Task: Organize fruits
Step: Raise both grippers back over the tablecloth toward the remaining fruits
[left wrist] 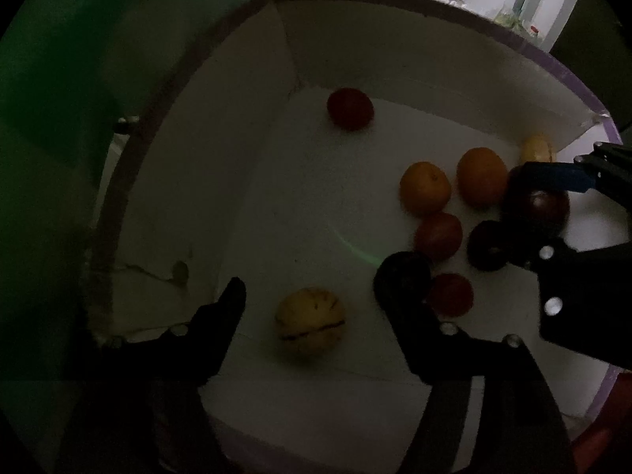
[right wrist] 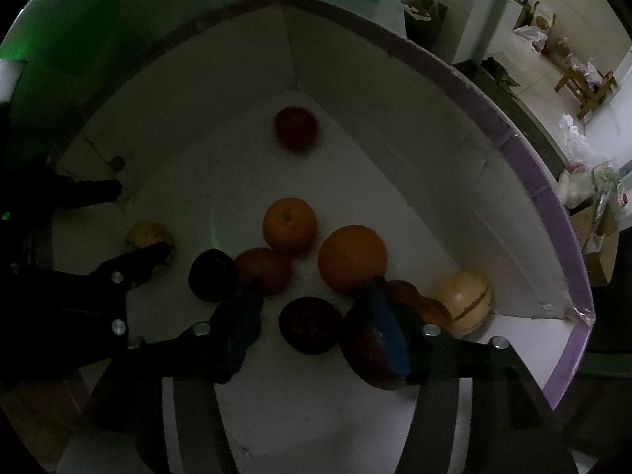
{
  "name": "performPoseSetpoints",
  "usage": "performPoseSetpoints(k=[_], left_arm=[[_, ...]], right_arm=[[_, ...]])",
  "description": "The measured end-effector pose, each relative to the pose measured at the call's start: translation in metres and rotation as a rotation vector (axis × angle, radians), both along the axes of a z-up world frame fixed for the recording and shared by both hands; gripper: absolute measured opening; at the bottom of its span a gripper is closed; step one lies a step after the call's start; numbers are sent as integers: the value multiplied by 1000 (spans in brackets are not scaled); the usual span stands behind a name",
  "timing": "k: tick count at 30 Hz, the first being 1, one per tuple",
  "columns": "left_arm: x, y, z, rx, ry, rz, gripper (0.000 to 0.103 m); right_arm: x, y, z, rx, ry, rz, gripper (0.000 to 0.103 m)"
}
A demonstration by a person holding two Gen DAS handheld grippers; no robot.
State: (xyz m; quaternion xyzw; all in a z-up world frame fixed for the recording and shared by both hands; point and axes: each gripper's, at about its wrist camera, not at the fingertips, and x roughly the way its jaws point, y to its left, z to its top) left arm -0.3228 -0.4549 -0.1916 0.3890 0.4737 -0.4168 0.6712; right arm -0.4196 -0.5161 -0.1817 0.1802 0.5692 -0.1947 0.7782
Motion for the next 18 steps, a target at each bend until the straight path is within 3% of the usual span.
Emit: performPoseSetpoints(k=[6, 9, 14, 18], left_arm=[[-4, 9, 16, -38, -30, -11, 78], [-13, 16, 34, -87, -67, -37, 81], [-40, 41, 88, -264, -112, -156, 83], [-39, 75, 148, -491, -126, -135, 92]], right_arm=[[1, 4, 6, -22, 8, -6, 69], [-4, -1, 27, -58, -45, -22, 70], [-10, -14, 87, -170, -209, -62, 77], [1, -12, 140, -210, -364, -66, 84]])
